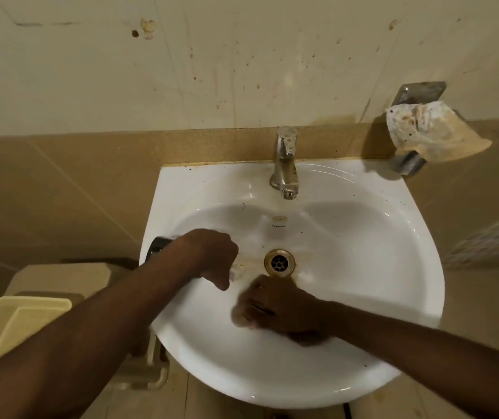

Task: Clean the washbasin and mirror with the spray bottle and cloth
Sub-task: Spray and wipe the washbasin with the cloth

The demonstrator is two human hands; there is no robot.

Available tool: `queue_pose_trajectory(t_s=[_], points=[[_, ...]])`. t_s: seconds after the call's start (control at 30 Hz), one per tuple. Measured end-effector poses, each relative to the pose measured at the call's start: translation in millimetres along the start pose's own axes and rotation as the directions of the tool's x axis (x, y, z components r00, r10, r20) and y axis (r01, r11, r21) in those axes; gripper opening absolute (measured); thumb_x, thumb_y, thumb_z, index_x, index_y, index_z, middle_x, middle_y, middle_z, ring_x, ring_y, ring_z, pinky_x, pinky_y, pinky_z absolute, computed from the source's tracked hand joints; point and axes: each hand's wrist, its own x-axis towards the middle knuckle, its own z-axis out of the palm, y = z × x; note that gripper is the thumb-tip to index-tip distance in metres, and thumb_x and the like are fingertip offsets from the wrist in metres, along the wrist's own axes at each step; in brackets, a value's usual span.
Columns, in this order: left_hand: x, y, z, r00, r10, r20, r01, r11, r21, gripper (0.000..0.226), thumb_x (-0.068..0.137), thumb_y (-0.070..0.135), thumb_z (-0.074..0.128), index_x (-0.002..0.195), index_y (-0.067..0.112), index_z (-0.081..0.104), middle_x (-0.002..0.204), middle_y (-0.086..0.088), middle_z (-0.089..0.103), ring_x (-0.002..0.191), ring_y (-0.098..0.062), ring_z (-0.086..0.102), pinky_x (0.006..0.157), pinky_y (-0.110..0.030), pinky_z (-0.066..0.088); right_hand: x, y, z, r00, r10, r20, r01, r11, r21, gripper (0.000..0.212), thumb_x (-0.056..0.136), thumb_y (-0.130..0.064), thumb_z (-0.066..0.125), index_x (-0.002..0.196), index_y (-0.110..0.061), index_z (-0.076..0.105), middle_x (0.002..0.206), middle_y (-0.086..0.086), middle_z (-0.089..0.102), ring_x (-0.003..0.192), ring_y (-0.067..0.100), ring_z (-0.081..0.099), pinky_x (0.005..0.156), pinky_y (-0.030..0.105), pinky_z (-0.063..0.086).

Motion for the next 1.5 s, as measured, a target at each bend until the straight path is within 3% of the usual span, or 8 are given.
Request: queue_pose_trajectory(t_s=[0.43,0.53,0.6,0.8,0.93,1.27,1.37,1.5], points=[[-31.3,-47.4,-12.1,0.987,-0.028,-0.156,0.054,0.985,0.162,0.034,0.079,0.044,0.059,0.098,0.017,0.065,0.096,-0.004,0.066,0.090,-0.025,0.065,0.070,-0.029,0.043,45.4,-70.5,22.0,0.949,0.082,-0.303,-0.013,0.974,0.224,0.045,0.089,-0.059,0.039,0.119,-0.028,0.053,0.119,0.001,0.053,0.107,0.019,0.050,0.087,0.047,0.042],[-38.6,-65.2,-14.7,0.975,-0.065,-0.210,0.110,0.972,0.206,0.043,0.079,0.050,0.058,0.108,0.019,0.064,0.105,-0.005,0.067,0.097,-0.026,0.066,0.070,-0.028,0.043,134.5,-115.8,14.7,0.648,0.599,-0.470,-0.315,0.773,0.551,0.055,0.087,-0.052,0.042,0.129,-0.017,0.044,0.121,0.010,0.052,0.110,0.032,0.050,0.091,0.051,0.041],[-40.5,-72.3,-19.5,0.949,-0.079,-0.304,0.146,0.968,0.202,0.047,0.082,0.053,0.052,0.117,0.024,0.060,0.104,-0.003,0.068,0.094,-0.024,0.067,0.071,-0.029,0.047,170.4,-127.8,-11.6,0.361,0.835,-0.416,-0.099,0.478,0.873,0.059,0.081,-0.036,0.058,0.134,-0.019,0.037,0.128,0.007,0.046,0.116,0.028,0.046,0.098,0.050,0.039],[-51.4,-74.6,-18.9,0.927,-0.098,-0.363,0.173,0.968,0.182,0.041,0.083,0.053,0.051,0.103,0.020,0.064,0.097,-0.001,0.070,0.088,-0.021,0.068,0.073,-0.029,0.049,190.1,-88.8,-48.4,-0.252,0.901,-0.353,0.008,0.367,0.930,0.058,0.089,-0.053,0.044,0.121,-0.005,0.047,0.110,0.025,0.056,0.095,0.044,0.059,0.078,0.053,0.052],[-61.9,-79.0,-3.7,0.915,-0.102,-0.391,0.170,0.975,0.143,0.040,0.081,0.048,0.057,0.109,0.020,0.064,0.101,-0.003,0.069,0.089,-0.022,0.067,0.074,-0.029,0.046,203.4,-96.3,-26.0,-0.177,0.765,-0.619,-0.334,0.545,0.769,0.045,0.081,-0.036,0.063,0.111,-0.009,0.044,0.090,0.019,0.064,0.073,0.036,0.067,0.058,0.043,0.057],[-36.4,-54.6,-7.3,0.933,-0.078,-0.352,0.109,0.992,0.069,0.036,0.077,0.046,0.057,0.098,0.018,0.064,0.091,-0.003,0.068,0.081,-0.022,0.066,0.072,-0.030,0.052,100.5,-69.2,27.8,0.874,0.124,-0.471,0.086,0.913,0.400,0.018,0.087,-0.040,0.061,0.098,-0.027,0.057,0.089,-0.003,0.054,0.085,0.015,0.054,0.079,0.039,0.046],[-22.0,-24.7,-13.4,0.948,-0.011,-0.317,0.039,0.996,0.083,0.036,0.081,0.043,0.056,0.103,0.016,0.065,0.101,-0.006,0.066,0.093,-0.025,0.066,0.076,-0.030,0.050,10.6,-47.9,4.3,0.987,-0.058,-0.147,0.114,0.904,0.412,0.026,0.087,-0.038,0.062,0.103,-0.018,0.060,0.097,0.006,0.060,0.090,0.014,0.053,0.082,0.028,0.041],[-6.2,4.4,-5.2,0.959,0.087,-0.271,-0.055,0.991,0.125,0.034,0.085,0.046,0.053,0.099,0.018,0.065,0.100,-0.004,0.068,0.085,-0.022,0.064,0.074,-0.029,0.047,-81.3,18.0,-50.3,0.904,0.384,0.190,-0.333,0.909,-0.252,0.044,0.081,-0.054,0.057,0.121,-0.038,0.048,0.117,-0.001,0.052,0.107,0.024,0.051,0.090,0.047,0.039]])
